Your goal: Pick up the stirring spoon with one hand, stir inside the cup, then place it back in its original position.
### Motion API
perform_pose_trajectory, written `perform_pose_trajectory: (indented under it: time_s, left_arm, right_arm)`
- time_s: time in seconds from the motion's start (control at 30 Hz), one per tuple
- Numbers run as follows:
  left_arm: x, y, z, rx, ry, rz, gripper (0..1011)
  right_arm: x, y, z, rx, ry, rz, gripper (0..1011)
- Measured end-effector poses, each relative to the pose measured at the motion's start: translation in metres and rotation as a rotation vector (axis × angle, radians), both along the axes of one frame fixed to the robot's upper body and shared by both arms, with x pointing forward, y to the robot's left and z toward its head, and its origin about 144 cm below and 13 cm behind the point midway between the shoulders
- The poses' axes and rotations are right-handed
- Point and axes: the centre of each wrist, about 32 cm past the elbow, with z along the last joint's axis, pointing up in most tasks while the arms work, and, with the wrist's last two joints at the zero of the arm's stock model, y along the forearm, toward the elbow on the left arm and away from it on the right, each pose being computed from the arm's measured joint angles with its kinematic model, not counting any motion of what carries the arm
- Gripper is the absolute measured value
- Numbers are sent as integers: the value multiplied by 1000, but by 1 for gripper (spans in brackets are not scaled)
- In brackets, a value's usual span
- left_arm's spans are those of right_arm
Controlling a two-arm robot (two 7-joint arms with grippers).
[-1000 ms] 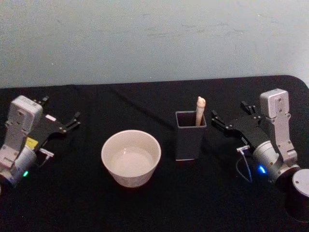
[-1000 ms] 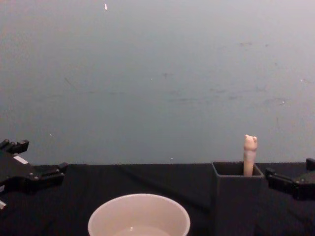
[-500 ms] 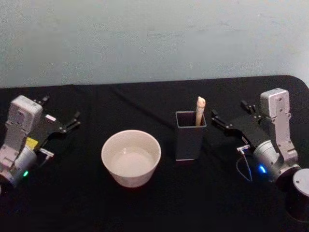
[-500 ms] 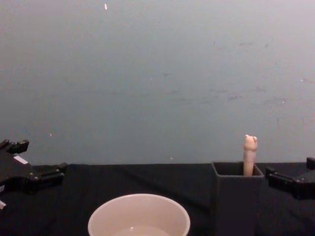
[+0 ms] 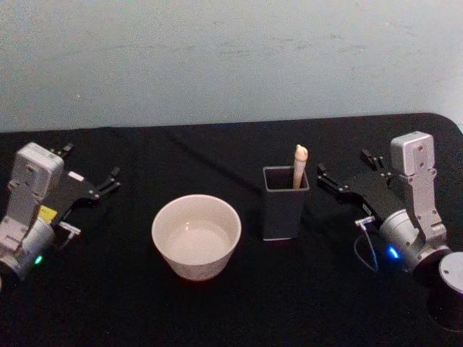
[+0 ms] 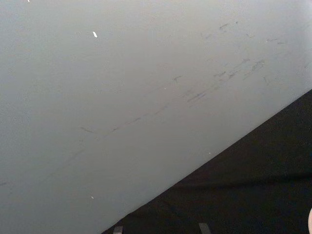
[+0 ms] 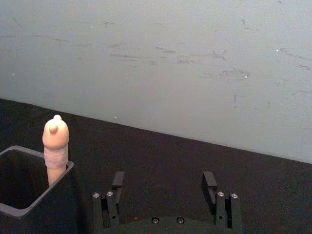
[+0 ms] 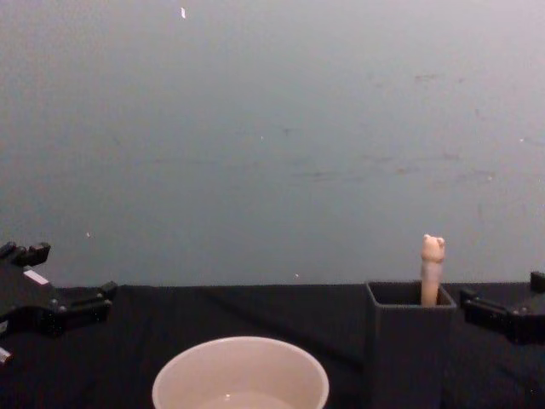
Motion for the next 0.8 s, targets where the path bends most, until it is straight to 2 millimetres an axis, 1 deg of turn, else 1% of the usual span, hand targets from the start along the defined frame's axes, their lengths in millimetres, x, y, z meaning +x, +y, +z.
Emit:
perform_pose_trajectory:
  time_s: [0.8]
  left_arm:
    - [0,0,0,0,0,0,1001]
  right_arm:
    - [0,0,0,0,0,0,1003]
